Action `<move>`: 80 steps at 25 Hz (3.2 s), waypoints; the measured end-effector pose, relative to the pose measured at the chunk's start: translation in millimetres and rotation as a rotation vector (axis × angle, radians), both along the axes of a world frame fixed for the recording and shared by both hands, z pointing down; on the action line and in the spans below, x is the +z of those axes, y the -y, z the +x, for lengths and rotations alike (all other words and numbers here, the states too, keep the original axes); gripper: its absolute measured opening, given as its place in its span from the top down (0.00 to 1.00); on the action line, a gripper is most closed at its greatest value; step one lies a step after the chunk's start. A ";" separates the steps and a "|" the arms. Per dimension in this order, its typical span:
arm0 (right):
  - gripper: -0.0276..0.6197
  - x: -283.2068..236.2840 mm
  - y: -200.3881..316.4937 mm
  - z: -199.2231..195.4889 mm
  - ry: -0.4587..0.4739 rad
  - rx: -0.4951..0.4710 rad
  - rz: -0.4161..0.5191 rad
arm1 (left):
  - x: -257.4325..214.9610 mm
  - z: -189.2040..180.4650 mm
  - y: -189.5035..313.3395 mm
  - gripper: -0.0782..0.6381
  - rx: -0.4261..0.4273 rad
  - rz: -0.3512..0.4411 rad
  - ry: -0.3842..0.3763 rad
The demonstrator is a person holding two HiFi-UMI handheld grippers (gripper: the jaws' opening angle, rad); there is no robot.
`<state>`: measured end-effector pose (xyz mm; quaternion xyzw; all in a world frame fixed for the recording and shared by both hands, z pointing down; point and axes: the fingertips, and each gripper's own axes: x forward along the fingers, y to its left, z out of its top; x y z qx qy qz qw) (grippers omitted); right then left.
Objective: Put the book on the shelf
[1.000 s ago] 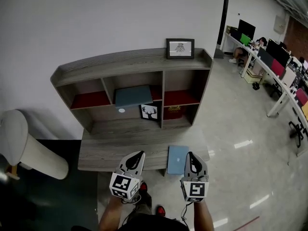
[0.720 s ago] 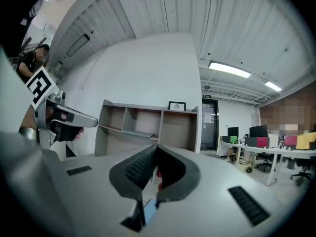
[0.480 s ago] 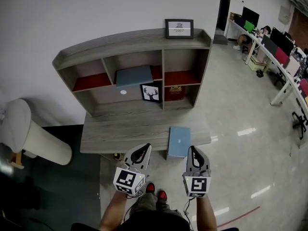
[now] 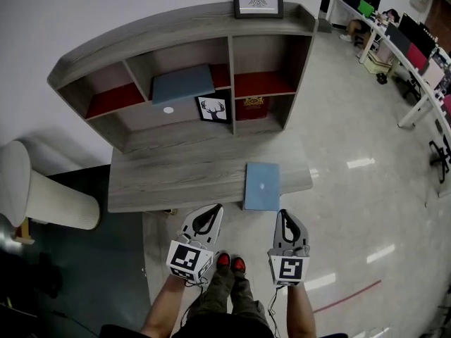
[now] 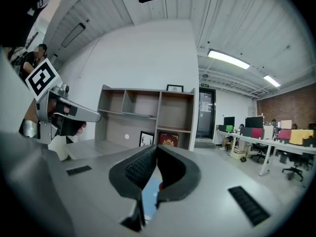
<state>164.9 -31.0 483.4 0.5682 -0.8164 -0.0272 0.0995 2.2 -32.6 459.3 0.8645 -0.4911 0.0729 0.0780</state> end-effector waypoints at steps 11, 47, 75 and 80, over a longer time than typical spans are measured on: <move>0.91 111.9 10.4 0.8 0.009 0.043 -0.134 | 112.0 8.7 16.4 0.88 0.036 -0.109 0.014; 0.52 305.1 41.9 -14.0 -0.619 -0.057 -0.214 | 260.4 -8.9 22.4 0.88 0.023 -0.301 -0.031; 0.79 282.2 62.0 -5.4 -0.461 0.071 -0.259 | 255.3 -11.3 17.5 0.88 -0.008 -0.329 -0.058; 0.85 271.4 63.5 4.1 -0.348 0.086 -0.248 | 241.1 -12.7 17.8 0.88 -0.009 -0.312 -0.062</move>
